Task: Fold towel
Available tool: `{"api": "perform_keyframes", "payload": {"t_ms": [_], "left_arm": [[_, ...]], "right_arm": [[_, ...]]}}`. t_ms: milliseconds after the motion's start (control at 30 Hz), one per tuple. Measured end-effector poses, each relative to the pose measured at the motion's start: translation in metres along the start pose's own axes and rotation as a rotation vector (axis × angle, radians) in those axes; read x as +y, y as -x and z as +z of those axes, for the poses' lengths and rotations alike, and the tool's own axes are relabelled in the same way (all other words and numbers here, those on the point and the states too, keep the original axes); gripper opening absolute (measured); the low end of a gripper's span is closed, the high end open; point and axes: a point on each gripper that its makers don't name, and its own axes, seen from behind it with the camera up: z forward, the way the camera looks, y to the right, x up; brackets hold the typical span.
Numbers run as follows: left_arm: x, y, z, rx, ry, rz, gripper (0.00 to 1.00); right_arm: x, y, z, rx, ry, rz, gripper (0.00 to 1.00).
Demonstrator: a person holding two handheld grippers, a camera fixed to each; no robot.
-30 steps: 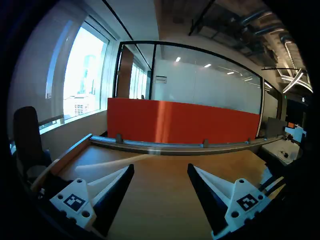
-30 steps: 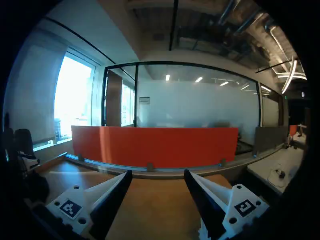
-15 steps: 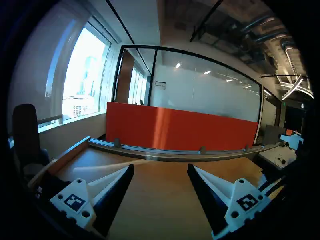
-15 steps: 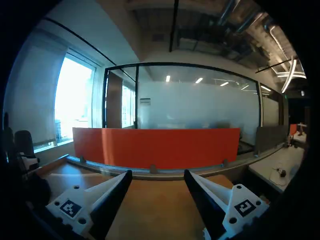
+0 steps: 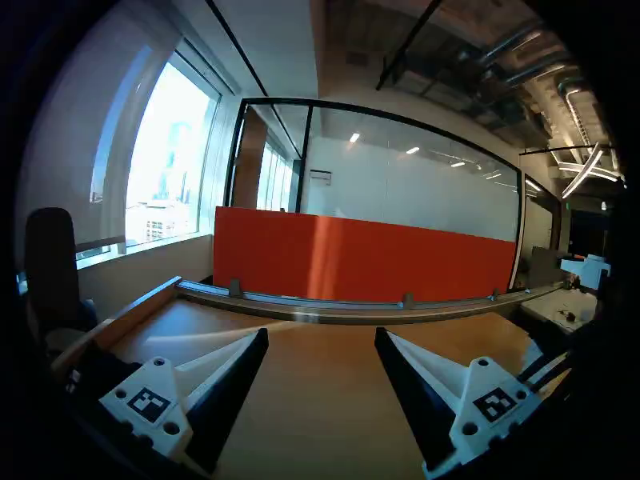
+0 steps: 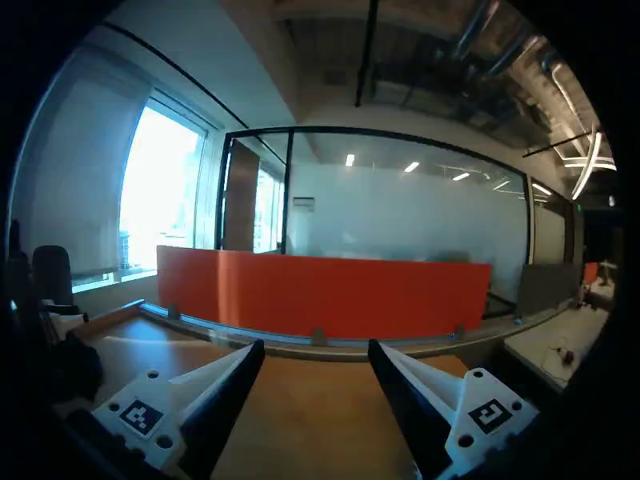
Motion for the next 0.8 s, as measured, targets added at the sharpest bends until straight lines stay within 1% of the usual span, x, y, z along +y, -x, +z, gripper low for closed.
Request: {"api": "perform_keyframes", "payload": {"t_ms": [100, 300, 400, 567, 800], "left_arm": [[-0.002, 0.007, 0.001, 0.009, -0.003, 0.016, 0.99], [-0.003, 0.028, 0.004, 0.024, -0.010, 0.055, 0.99], [-0.006, 0.041, 0.006, 0.030, -0.011, 0.060, 0.99], [-0.014, 0.061, 0.006, 0.045, -0.025, 0.060, 0.99], [-0.031, 0.088, 0.004, 0.065, -0.050, 0.077, 0.99]], "right_arm": [[-0.006, 0.003, -0.001, 0.006, 0.001, -0.008, 1.00], [-0.014, 0.016, 0.001, 0.005, 0.001, -0.007, 1.00], [-0.017, 0.024, 0.003, 0.003, 0.001, -0.004, 1.00], [-0.018, 0.034, 0.004, -0.004, 0.005, -0.002, 1.00], [-0.024, 0.041, 0.008, 0.004, 0.006, 0.009, 1.00]]}}
